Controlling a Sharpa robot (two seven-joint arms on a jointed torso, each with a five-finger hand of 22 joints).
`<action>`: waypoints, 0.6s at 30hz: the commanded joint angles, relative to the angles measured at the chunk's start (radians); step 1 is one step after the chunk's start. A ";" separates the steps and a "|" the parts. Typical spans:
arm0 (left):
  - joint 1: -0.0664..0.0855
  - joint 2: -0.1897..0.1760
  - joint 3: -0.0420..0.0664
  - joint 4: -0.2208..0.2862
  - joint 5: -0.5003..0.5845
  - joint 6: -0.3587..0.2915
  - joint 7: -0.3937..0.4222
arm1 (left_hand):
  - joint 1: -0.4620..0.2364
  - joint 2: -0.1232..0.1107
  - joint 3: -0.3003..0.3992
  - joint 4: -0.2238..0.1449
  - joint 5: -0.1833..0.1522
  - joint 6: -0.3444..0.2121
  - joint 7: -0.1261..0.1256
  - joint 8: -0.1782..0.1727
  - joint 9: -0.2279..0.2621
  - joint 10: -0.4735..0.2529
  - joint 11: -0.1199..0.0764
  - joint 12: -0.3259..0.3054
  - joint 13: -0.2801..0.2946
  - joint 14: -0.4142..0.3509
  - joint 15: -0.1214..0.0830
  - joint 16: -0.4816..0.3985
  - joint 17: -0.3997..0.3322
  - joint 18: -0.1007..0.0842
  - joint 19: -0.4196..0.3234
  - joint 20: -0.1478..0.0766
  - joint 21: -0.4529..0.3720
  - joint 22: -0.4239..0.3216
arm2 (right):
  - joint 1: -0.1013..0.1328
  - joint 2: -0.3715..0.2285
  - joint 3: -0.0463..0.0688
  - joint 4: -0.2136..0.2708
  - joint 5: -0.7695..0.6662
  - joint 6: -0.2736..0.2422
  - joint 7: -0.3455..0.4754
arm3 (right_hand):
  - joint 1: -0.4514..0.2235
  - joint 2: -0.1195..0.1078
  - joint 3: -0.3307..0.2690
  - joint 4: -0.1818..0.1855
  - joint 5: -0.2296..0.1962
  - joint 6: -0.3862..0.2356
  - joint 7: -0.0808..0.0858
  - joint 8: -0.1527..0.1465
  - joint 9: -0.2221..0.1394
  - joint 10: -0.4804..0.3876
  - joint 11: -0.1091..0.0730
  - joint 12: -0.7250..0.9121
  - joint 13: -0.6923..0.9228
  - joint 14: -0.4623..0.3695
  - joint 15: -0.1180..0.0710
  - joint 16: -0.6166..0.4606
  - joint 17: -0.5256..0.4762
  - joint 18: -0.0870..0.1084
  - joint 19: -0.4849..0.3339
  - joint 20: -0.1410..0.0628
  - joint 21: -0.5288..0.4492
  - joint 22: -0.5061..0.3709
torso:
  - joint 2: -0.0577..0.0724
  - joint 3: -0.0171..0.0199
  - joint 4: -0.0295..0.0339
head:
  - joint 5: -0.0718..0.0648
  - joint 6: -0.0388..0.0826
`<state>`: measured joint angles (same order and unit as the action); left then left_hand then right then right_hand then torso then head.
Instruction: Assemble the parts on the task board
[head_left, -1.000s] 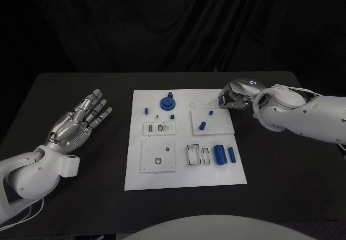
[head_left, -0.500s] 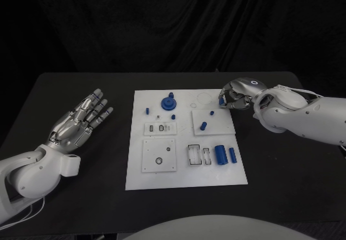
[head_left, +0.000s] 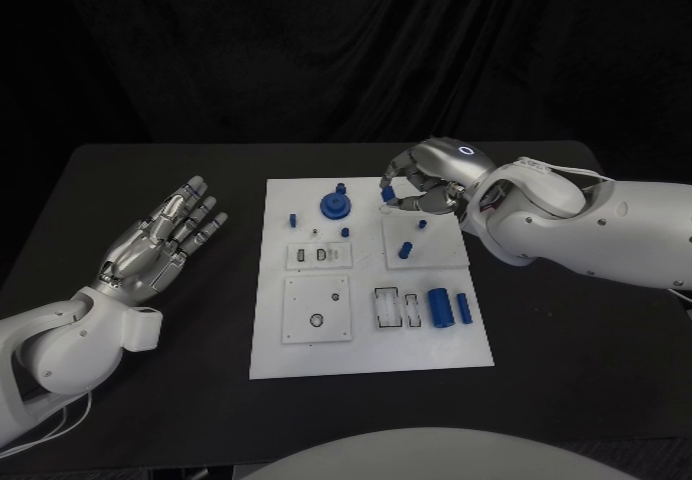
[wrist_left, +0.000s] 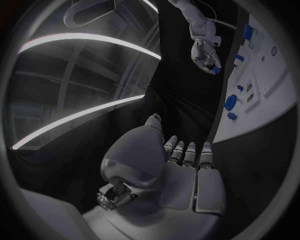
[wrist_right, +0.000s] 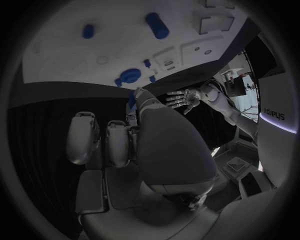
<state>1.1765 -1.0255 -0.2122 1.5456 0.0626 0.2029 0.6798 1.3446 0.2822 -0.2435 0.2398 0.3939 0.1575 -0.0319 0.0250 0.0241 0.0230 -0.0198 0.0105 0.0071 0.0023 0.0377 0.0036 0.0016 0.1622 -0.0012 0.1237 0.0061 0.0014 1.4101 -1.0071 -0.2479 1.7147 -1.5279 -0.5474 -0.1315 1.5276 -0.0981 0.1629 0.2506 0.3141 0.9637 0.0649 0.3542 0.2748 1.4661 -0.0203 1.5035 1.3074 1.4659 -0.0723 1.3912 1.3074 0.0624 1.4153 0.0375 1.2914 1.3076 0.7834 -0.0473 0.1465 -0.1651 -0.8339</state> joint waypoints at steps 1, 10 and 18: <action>0.000 0.002 0.001 0.003 0.004 0.011 0.068 | 0.007 0.004 0.002 -0.006 0.004 0.002 0.005 0.002 0.001 -0.003 0.002 0.002 0.001 -0.002 0.006 -0.004 -0.002 -0.006 0.001 0.006 -0.006 -0.001 | -0.016 0.025 0.000 0.022 -0.047 0.015 -0.022 | -0.005 0.010 0.005 -0.002 0.008 0.002 0.002 0.055 0.065 0.011 0.011 0.005 0.164 0.047 0.001 0.005 0.074 0.008 0.002 0.000 -0.002 0.102 | 0.001 0.0011 0.0021 | 0.006 -0.001; -0.001 0.000 0.001 0.002 0.004 0.010 0.062 | 0.007 0.004 0.002 -0.006 0.004 0.002 0.005 0.002 0.001 -0.003 0.002 0.002 0.001 -0.002 0.006 -0.004 -0.002 -0.006 0.001 0.006 -0.006 -0.001 | -0.065 0.141 0.000 0.022 -0.097 0.091 -0.089 | -0.016 0.004 0.002 -0.003 0.025 -0.008 0.009 0.060 0.072 0.007 0.020 0.002 0.160 0.048 0.007 0.005 0.074 0.011 -0.002 0.006 -0.015 0.096 | 0.001 -0.0009 0.0057 | 0.006 -0.002; -0.001 0.003 0.001 0.003 0.004 0.012 0.058 | 0.007 0.004 0.002 -0.006 0.004 0.002 0.005 0.002 0.001 -0.003 0.002 0.002 0.001 -0.002 0.006 -0.004 -0.002 -0.006 0.001 0.006 -0.006 -0.001 | -0.081 0.202 0.001 -0.002 -0.137 0.148 -0.174 | -0.029 -0.003 0.001 -0.006 0.045 -0.029 0.017 0.055 0.074 -0.003 0.027 -0.004 0.150 0.046 0.013 0.000 0.070 0.015 -0.009 0.011 -0.031 0.089 | 0.000 -0.0021 0.0021 | 0.008 -0.008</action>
<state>1.1764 -1.0245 -0.2123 1.5463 0.0627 0.2031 0.6798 1.3446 0.2823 -0.2435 0.2399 0.3938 0.1574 -0.0320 0.0250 0.0241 0.0230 -0.0199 0.0106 0.0071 0.0023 0.0376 0.0036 0.0013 0.1622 -0.0012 0.1236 0.0061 0.0016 1.3326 -0.8092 -0.2481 1.7158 -1.6165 -0.4567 -0.2210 1.5027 -0.0956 0.1644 0.2463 0.3552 0.9434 0.0839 0.3641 0.2747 1.4627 -0.0013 1.5035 1.3073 1.4653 -0.0659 1.3955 1.3073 0.0624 1.4092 0.0436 1.2646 1.3075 0.7838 -0.0488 0.1518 -0.1594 -0.8387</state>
